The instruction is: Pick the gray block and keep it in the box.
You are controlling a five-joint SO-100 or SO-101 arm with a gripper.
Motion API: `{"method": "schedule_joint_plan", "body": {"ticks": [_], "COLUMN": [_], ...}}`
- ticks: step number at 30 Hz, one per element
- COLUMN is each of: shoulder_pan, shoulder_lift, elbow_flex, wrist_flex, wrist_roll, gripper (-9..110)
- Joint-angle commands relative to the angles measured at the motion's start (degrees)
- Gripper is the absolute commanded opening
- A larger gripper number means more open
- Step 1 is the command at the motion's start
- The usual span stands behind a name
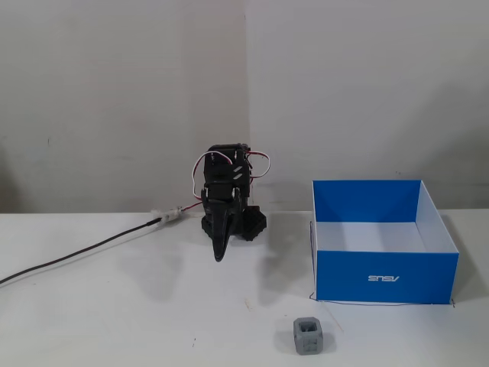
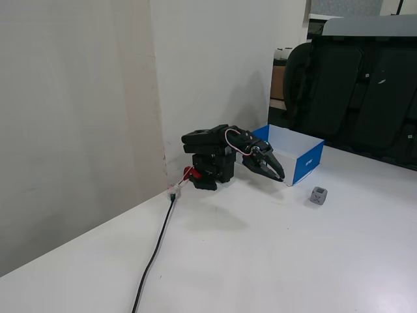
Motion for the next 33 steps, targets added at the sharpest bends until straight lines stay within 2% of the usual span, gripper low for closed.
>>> {"method": "schedule_joint_plan", "body": {"ticks": [1, 25, 30, 33], "shoulder_pan": [-0.18, -4.48, -6.24, -8.96], "shoulder_lift": [9.05, 9.14, 8.88, 3.60], "elbow_flex": [0.70, 0.62, -13.97, -19.51], "wrist_flex": [-1.58, -1.23, 8.96, 10.81], "wrist_roll": [0.26, 0.18, -0.09, 0.35], "gripper": [0, 0, 0, 0]}}
